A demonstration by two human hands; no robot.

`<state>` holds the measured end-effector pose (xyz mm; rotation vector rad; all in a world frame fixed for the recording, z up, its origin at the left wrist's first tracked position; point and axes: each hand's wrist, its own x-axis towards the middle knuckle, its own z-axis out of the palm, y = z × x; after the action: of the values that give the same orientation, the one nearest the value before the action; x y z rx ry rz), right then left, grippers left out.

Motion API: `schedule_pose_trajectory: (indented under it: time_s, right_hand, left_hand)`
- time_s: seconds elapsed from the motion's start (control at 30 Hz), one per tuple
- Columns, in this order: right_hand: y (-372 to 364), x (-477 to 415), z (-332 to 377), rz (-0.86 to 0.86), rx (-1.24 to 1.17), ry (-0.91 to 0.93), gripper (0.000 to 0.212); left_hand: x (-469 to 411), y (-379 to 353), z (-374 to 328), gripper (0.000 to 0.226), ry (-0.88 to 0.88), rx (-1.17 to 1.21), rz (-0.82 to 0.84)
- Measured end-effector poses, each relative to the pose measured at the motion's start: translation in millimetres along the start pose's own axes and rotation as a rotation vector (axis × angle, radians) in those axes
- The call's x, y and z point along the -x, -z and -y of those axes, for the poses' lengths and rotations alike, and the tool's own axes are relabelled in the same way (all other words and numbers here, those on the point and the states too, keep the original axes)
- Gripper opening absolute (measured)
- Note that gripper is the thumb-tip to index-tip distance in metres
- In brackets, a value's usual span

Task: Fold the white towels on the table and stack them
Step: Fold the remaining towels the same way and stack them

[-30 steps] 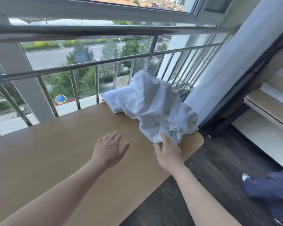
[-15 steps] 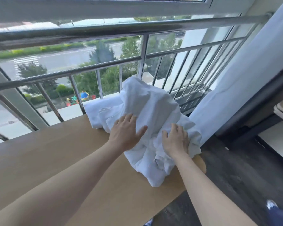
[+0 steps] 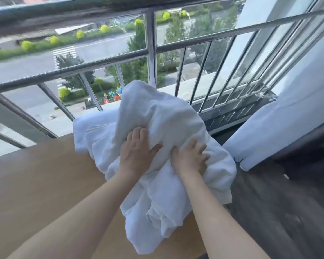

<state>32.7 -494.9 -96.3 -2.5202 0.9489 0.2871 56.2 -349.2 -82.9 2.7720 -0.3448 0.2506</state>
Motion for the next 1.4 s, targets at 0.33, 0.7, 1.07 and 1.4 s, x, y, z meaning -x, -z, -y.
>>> schedule_pose_trajectory:
  time_s: [0.33,0.7,1.07,1.4]
  right_hand:
    - [6,1,-7,0.004,-0.126,0.044,0.051]
    - [59,80,39,-0.19,-0.416,0.279,0.06]
    - [-7,275,166,-0.12,-0.485,0.614,0.052]
    - [-158,419,228,0.124,-0.512,0.842,0.038]
  left_hand:
    - [2,19,6,0.038,0.075,0.158,-0.019]
    - [33,125,40,0.034,0.05,0.29,-0.249]
    - [170,255,187,0.039,0.115,0.394,-0.517]
    - [305,301,340,0.031,0.345,0.317,-0.532]
